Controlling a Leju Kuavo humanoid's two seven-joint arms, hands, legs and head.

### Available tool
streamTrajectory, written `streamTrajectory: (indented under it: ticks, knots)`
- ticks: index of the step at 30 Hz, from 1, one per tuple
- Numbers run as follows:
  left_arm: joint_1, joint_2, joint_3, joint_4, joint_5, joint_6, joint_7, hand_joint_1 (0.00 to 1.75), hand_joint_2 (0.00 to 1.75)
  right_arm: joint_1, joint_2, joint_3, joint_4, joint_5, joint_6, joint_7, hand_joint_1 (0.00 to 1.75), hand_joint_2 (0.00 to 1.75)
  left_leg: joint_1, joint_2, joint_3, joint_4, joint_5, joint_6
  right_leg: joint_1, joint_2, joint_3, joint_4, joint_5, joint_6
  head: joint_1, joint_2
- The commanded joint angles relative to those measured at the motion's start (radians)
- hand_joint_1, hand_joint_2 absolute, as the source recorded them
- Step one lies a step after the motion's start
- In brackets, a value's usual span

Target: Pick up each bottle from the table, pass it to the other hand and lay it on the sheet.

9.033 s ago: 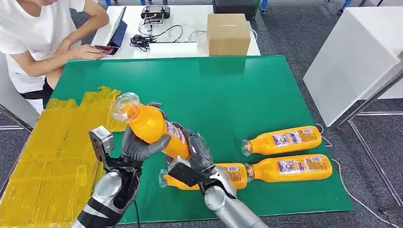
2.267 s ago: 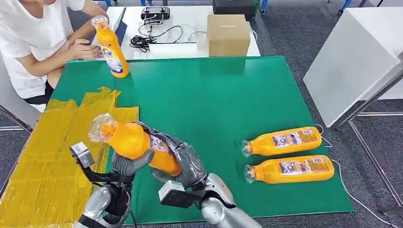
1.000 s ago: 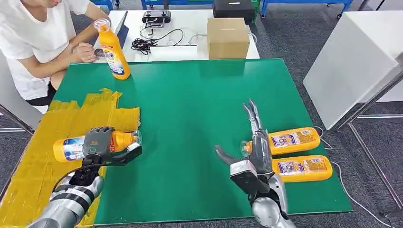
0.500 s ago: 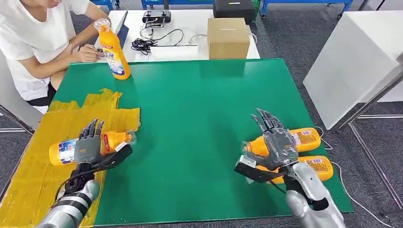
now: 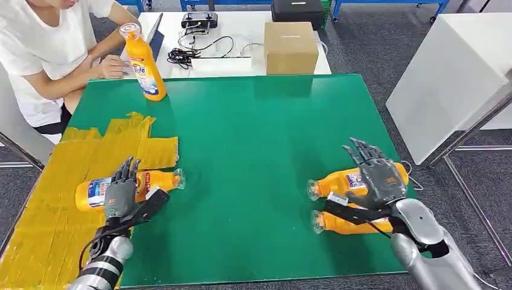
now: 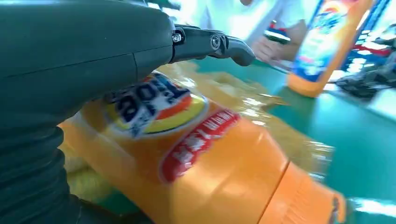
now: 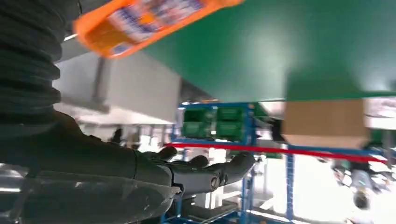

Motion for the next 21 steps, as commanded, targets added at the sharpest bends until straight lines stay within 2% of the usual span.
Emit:
streamTrajectory:
  ticks: [1, 3, 7, 9, 10, 15, 18, 21]
  knots:
    - [0.168, -0.051, -0.098, -0.378, 0.186, -0.044, -0.112, 0.0, 1.75, -0.033, -0.103, -0.079, 0.116, 0.041, 0.042, 0.019, 0.0, 1.75, -0.001, 0.001, 0.0, 0.0, -0.001, 0.0, -0.001, 0.0, 0.0, -0.001, -0.001, 0.001, 0.0, 0.0]
    - [0.225, -0.056, -0.14, -0.543, 0.343, -0.134, -0.188, 0.0, 1.75, -0.015, -0.102, -0.104, 0.131, 0.058, 0.049, 0.019, 0.0, 1.75, 0.0, 0.001, -0.003, 0.001, -0.001, 0.001, 0.0, 0.0, -0.002, -0.001, 0.0, 0.001, 0.001, 0.0]
    - [0.272, -0.029, -0.201, -0.66, 0.327, -0.151, -0.199, 0.0, 1.75, -0.02, -0.097, -0.119, 0.152, 0.048, 0.059, 0.011, 0.0, 1.75, 0.0, 0.002, -0.004, 0.001, -0.002, 0.001, 0.0, 0.001, -0.005, -0.001, -0.001, 0.001, 0.0, 0.0]
    - [0.289, -0.021, -0.221, -0.694, 0.356, -0.173, -0.219, 0.0, 1.75, -0.02, -0.095, -0.123, 0.157, 0.044, 0.067, 0.011, 0.0, 1.75, 0.001, 0.003, -0.001, 0.001, -0.004, 0.0, 0.001, 0.001, -0.002, -0.002, -0.002, 0.001, 0.0, 0.0]
    - [0.293, -0.021, -0.226, -0.704, 0.356, -0.172, -0.221, 0.0, 1.75, -0.017, -0.095, -0.126, 0.159, 0.04, 0.072, 0.011, 0.0, 1.75, 0.0, 0.003, -0.006, 0.001, -0.002, 0.001, 0.0, 0.002, -0.007, -0.001, 0.0, 0.0, 0.0, 0.0]
    - [0.304, -0.022, -0.245, -0.741, 0.42, -0.206, -0.251, 0.0, 1.75, -0.011, -0.08, -0.119, 0.192, 0.041, 0.08, 0.003, 0.0, 1.75, 0.001, 0.003, -0.006, 0.0, -0.002, 0.002, 0.001, 0.001, -0.008, -0.002, 0.0, 0.0, 0.0, 0.0]
    - [0.318, -0.024, -0.246, -0.786, 0.537, -0.306, -0.28, 0.0, 1.75, -0.023, -0.064, -0.104, 0.231, 0.048, 0.082, -0.002, 0.0, 1.75, 0.002, 0.003, -0.004, 0.0, -0.003, 0.001, 0.002, 0.002, -0.005, -0.003, 0.0, 0.001, 0.0, 0.0]
    - [0.323, -0.025, -0.243, -0.797, 0.539, -0.31, -0.279, 0.0, 1.75, -0.03, -0.057, -0.096, 0.244, 0.055, 0.076, -0.004, 0.0, 1.75, 0.001, 0.004, -0.006, 0.0, -0.002, 0.002, 0.002, 0.002, -0.007, -0.002, 0.001, 0.0, 0.0, 0.0]
